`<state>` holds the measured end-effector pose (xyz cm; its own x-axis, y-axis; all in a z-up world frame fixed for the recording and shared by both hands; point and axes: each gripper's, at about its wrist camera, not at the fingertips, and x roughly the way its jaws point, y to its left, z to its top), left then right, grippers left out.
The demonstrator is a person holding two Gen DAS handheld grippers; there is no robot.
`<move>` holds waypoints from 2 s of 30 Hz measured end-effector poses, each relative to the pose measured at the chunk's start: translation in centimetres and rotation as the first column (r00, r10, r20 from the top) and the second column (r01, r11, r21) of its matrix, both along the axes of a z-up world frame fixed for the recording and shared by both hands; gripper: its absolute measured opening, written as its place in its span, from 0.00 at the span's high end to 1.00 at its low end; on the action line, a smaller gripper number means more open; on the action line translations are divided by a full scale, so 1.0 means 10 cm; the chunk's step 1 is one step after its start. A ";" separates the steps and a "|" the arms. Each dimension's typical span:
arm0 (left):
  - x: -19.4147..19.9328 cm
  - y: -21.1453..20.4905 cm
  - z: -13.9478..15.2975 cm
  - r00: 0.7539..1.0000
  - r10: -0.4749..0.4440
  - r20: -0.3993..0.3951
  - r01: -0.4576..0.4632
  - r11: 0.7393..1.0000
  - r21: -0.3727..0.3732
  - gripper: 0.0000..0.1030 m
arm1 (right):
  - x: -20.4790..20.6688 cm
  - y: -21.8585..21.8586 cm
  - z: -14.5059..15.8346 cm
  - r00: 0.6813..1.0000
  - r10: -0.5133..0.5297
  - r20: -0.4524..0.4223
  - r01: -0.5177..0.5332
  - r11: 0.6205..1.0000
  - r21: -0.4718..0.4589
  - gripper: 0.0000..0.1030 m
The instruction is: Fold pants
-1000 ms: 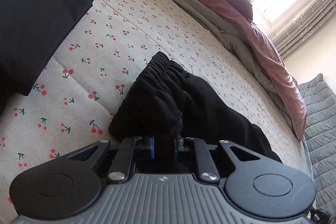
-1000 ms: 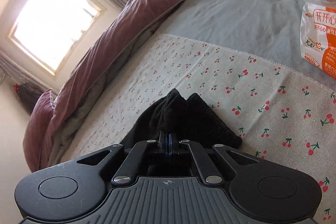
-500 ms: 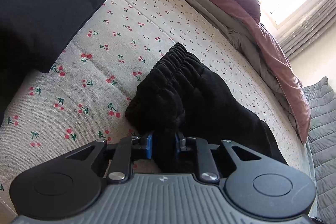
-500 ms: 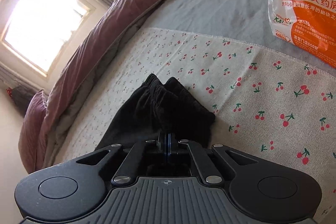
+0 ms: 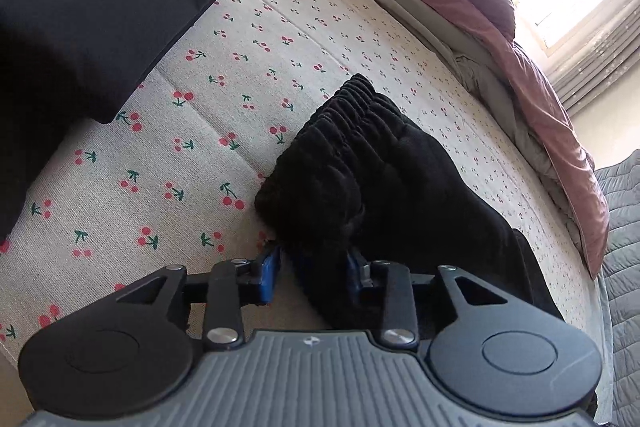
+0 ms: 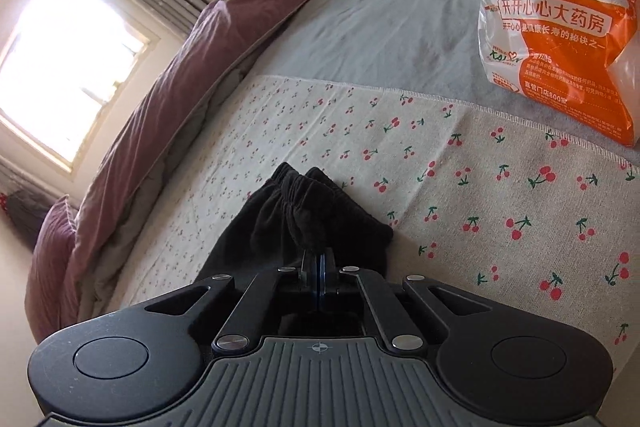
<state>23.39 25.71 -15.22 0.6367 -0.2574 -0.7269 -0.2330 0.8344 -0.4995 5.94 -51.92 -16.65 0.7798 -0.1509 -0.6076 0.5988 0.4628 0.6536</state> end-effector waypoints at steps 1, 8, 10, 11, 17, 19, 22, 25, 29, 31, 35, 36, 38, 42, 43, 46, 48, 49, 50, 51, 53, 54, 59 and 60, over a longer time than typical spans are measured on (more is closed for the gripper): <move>-0.01 0.01 0.00 1.000 0.000 -0.004 0.000 1.000 0.006 0.72 | 0.05 -0.03 -0.07 0.999 0.005 -0.035 -0.004 1.000 0.008 1.00; -0.10 0.15 0.09 1.000 -0.009 0.011 0.010 1.000 -0.015 0.65 | 0.21 -0.01 -0.25 0.990 0.026 -0.140 -0.026 1.000 -0.003 1.00; -0.10 0.15 0.10 1.000 -0.003 0.016 0.003 1.000 -0.020 0.67 | 0.21 -0.03 -0.18 0.992 0.027 -0.127 -0.026 1.000 0.008 1.00; -0.10 0.13 0.11 1.000 -0.002 0.021 0.002 1.000 -0.014 0.74 | 0.20 -0.03 -0.11 0.994 0.029 -0.102 -0.028 1.000 0.009 1.00; 0.00 -0.12 0.14 0.999 -0.015 0.031 0.013 0.997 0.078 1.00 | 0.12 -0.09 0.22 1.000 0.029 0.002 -0.029 0.998 0.047 1.00; 0.03 -0.11 0.09 1.000 -0.015 0.020 0.013 0.997 0.075 1.00 | 0.03 -0.09 0.26 0.999 0.015 0.041 -0.018 0.998 0.055 1.00; 0.02 -0.04 0.00 1.000 -0.017 0.010 0.017 0.999 0.045 0.95 | -0.03 -0.07 0.11 1.000 0.010 0.011 -0.011 0.999 0.048 1.00; -0.03 0.03 -0.01 1.000 -0.011 -0.001 0.011 0.999 0.035 0.78 | 0.02 -0.08 -0.28 0.989 0.029 -0.144 -0.020 0.998 0.063 1.00; -0.09 0.11 0.10 0.999 -0.053 0.001 0.053 0.998 0.026 0.70 | -0.14 -0.12 -0.34 0.998 -0.010 -0.055 0.017 0.991 0.131 1.00; -0.12 0.13 0.17 0.998 -0.065 0.002 0.065 0.997 0.042 0.66 | -0.18 -0.11 -0.22 1.000 -0.016 -0.017 0.018 0.992 0.123 1.00; -0.22 0.16 0.33 0.999 -0.045 -0.012 0.045 0.997 0.060 0.66 | 0.01 -0.05 -0.12 0.985 0.016 -0.172 -0.016 1.000 0.000 0.90; -0.26 0.17 0.38 0.999 -0.037 -0.009 0.037 0.998 0.052 0.65 | 0.03 -0.04 -0.13 0.979 0.020 -0.204 -0.023 1.000 -0.015 0.82; -0.36 0.17 0.51 0.999 -0.038 0.035 0.038 0.999 0.002 0.63 | -0.06 0.01 -0.06 0.977 -0.022 -0.213 0.011 0.998 -0.054 0.70; -0.38 -0.09 0.84 0.988 -0.093 0.122 0.092 0.996 0.011 0.53 | -0.24 0.17 0.29 0.961 -0.183 -0.205 0.136 0.965 -0.224 0.70; -0.31 -0.20 0.91 0.987 -0.100 0.125 0.100 0.995 0.010 0.52 | -0.24 0.20 0.37 0.963 -0.196 -0.188 0.148 0.959 -0.242 0.70; -0.04 -0.59 1.10 0.981 -0.131 0.143 0.137 0.990 -0.033 0.51 | 0.06 0.37 0.63 0.987 -0.067 -0.146 0.026 0.964 -0.265 0.70; 0.15 -0.92 1.17 0.977 -0.160 0.140 0.167 0.985 -0.039 0.46 | 0.40 0.57 0.77 0.991 0.049 -0.128 -0.084 0.956 -0.280 0.70; 0.29 -1.16 1.19 0.972 -0.190 0.141 0.195 0.980 -0.025 0.46 | 0.59 0.70 0.81 0.986 0.107 -0.129 -0.140 0.948 -0.285 0.66; 0.39 -1.34 1.18 0.968 -0.211 0.135 0.214 0.977 -0.008 0.46 | 0.75 0.82 0.84 0.979 0.155 -0.135 -0.188 0.941 -0.280 0.63; 0.51 -1.58 1.15 0.966 -0.234 0.109 0.234 0.972 0.012 0.46 | 0.96 0.98 0.85 0.965 0.218 -0.143 -0.250 0.931 -0.264 0.56; 0.74 -1.94 1.02 0.962 -0.265 0.065 0.263 0.964 0.031 0.46 | 1.36 1.30 0.80 0.927 0.342 -0.156 -0.372 0.896 -0.241 0.55; 0.85 -2.08 0.92 0.964 -0.262 0.046 0.259 0.965 0.048 0.46 | 1.54 1.47 0.76 0.905 0.387 -0.175 -0.420 0.876 -0.236 0.55; 1.27 -2.33 -0.02 0.971 -0.139 -0.196 0.157 0.984 0.083 0.46 | 2.20 2.20 0.06 0.740 0.557 -0.376 -0.629 0.772 -0.095 0.49; 1.20 -2.34 -0.08 0.981 -0.151 -0.121 0.164 0.981 0.106 0.37 | 2.22 2.33 -0.05 0.699 0.568 -0.436 -0.666 0.738 -0.107 0.49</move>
